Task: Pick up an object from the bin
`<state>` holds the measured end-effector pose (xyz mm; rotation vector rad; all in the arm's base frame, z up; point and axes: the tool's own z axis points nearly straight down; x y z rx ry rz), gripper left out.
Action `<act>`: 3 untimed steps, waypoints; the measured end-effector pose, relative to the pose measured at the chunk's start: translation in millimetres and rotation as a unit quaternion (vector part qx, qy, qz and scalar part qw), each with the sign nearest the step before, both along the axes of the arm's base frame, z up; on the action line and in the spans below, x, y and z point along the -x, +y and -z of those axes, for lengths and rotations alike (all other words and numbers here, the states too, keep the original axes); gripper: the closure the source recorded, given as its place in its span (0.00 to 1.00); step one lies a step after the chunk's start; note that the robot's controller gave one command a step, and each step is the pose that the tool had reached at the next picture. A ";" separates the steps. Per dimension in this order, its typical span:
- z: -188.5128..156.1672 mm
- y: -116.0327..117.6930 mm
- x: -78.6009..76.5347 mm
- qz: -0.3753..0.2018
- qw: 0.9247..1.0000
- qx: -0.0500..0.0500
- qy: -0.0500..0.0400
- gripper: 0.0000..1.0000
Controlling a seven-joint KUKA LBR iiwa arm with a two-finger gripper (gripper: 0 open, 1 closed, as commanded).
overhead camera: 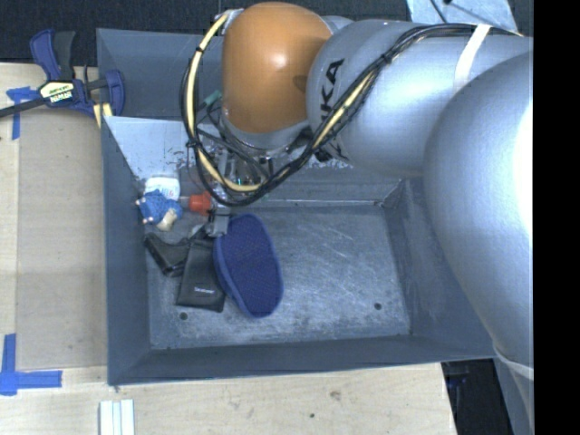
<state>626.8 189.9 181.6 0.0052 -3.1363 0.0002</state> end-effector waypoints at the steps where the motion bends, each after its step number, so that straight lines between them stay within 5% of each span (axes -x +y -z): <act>1: 96.9 -21.6 23.2 -0.188 0.982 -0.002 -0.001 0.00; 2: 93.8 -22.1 22.0 -0.187 0.982 -0.002 -0.002 1.00; 3: -24.7 -26.7 19.6 -0.210 0.978 -0.001 -0.009 1.00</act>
Offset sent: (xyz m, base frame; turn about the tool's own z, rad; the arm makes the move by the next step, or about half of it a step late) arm -0.0231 -0.0231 -0.0978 -0.3776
